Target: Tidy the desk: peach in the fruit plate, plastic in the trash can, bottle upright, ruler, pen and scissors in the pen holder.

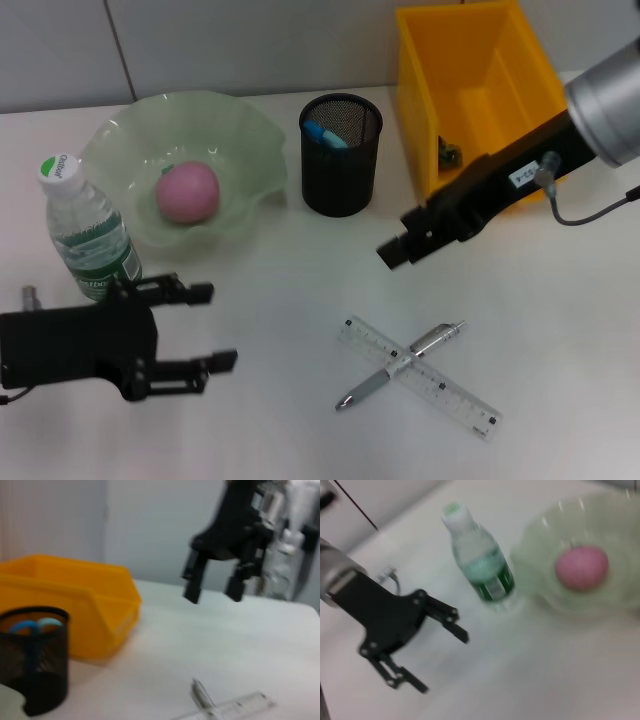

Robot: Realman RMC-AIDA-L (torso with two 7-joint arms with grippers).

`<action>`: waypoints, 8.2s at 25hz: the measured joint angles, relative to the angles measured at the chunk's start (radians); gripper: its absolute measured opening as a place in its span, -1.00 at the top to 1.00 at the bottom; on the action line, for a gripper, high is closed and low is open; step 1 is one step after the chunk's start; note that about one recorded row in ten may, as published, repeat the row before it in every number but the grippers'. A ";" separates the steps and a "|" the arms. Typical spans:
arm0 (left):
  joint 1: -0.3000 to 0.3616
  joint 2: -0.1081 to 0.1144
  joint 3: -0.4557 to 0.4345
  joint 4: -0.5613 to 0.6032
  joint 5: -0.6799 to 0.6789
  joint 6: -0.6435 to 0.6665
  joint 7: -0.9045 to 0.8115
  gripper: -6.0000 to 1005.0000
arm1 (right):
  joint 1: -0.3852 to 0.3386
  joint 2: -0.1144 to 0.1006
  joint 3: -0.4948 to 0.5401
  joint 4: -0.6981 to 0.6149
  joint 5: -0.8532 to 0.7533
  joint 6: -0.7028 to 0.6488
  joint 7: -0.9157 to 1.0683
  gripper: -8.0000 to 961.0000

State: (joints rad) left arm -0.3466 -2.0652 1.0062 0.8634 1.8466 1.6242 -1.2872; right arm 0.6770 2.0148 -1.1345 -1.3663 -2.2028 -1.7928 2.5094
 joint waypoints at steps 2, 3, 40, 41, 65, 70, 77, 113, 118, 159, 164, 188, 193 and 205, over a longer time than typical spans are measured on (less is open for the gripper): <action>-0.001 0.000 0.021 0.011 0.010 0.001 -0.002 -0.57 | 0.050 0.006 -0.004 0.037 -0.074 -0.024 0.021 -0.33; 0.001 0.001 0.050 0.029 0.024 0.002 0.000 -0.58 | 0.076 0.011 -0.006 0.056 -0.107 -0.034 0.027 -0.33; -0.009 -0.001 0.068 0.006 0.031 -0.014 0.071 -0.57 | 0.309 0.078 -0.445 0.456 -0.270 0.273 0.147 -0.33; -0.010 -0.001 0.066 0.006 0.031 -0.014 0.071 -0.57 | 0.308 0.078 -0.449 0.457 -0.268 0.278 0.149 -0.33; -0.015 -0.001 0.068 0.006 0.024 -0.009 0.068 -0.57 | 0.296 0.077 -0.631 0.482 -0.203 0.404 0.228 -0.33; -0.015 -0.002 0.068 0.006 0.025 -0.007 0.069 -0.57 | 0.295 0.077 -0.664 0.475 -0.206 0.419 0.264 -0.33; -0.015 -0.001 0.068 0.006 0.025 -0.006 0.071 -0.57 | 0.295 0.078 -0.681 0.463 -0.216 0.435 0.293 -0.33; -0.017 -0.001 0.062 0.006 0.024 -0.008 0.069 -0.57 | 0.298 0.078 -0.781 0.398 -0.256 0.443 0.388 -0.24; -0.017 -0.001 0.061 0.006 0.024 -0.005 0.071 -0.57 | 0.296 0.078 -0.801 0.392 -0.263 0.442 0.408 -0.19; -0.017 -0.001 0.064 0.006 0.023 -0.005 0.071 -0.57 | 0.187 0.067 -0.489 0.046 -0.409 0.329 0.365 0.20; -0.020 -0.002 0.067 0.004 0.023 -0.010 0.071 -0.57 | 0.165 0.067 -0.399 -0.025 -0.409 0.361 0.317 0.20; -0.060 -0.003 0.058 -0.056 0.017 -0.023 0.079 -0.57 | 0.063 0.070 -0.416 0.079 -0.383 1.126 0.269 0.20; -0.065 -0.003 0.058 -0.058 0.017 -0.025 0.083 -0.57 | 0.066 0.070 -0.456 0.167 -0.330 1.247 0.268 0.20; -0.072 -0.003 0.058 -0.061 0.017 -0.026 0.093 -0.57 | 0.062 0.071 -0.513 0.295 -0.273 1.388 0.267 0.20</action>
State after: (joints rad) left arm -0.4190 -2.0686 1.0646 0.8022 1.8637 1.5983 -1.1946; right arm 0.7386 2.0854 -1.6473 -1.0708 -2.4760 -0.4050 2.7765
